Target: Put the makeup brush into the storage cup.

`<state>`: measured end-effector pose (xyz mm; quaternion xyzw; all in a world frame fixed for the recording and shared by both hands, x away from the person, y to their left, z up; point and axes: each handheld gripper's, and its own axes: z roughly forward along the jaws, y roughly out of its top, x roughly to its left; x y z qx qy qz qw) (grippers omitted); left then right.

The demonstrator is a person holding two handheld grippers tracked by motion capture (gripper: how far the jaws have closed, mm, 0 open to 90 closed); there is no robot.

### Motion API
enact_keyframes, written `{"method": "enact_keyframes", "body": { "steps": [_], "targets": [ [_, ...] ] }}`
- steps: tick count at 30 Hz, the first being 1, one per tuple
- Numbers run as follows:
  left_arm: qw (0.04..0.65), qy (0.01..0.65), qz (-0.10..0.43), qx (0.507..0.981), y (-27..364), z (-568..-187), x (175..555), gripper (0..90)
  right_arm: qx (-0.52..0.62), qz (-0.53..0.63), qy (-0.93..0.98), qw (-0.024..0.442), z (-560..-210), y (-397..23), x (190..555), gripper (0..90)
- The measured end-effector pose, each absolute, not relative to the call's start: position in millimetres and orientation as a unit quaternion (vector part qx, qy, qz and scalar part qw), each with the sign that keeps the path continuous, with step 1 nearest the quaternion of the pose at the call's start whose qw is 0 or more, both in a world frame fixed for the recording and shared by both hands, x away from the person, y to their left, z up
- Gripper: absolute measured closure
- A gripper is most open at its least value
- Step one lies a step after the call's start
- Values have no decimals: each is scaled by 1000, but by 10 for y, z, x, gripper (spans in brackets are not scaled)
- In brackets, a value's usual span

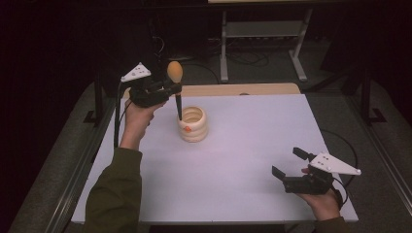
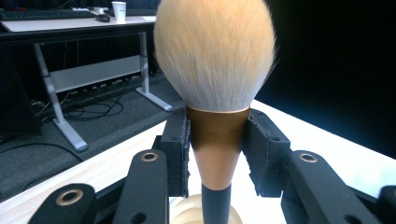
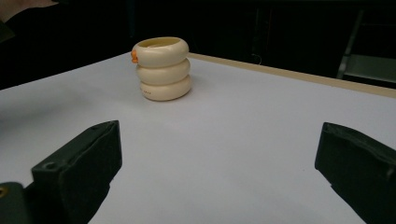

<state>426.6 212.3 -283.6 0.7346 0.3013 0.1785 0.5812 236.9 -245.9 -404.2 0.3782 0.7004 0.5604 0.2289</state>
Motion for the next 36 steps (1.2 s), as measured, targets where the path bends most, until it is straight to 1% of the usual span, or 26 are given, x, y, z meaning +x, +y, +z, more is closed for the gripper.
{"method": "enact_keyframes", "body": {
  "steps": [19, 36],
  "targets": [
    [577, 298, 184, 738, 2018, -2916, 4322, 634, 379, 561, 700, 227, -4045, -2456, 2369, 0],
    [565, 298, 176, 749, 1939, -3074, 4366, 634, 379, 561, 700, 227, -4049, -2461, 2370, 0]
  ]
}}
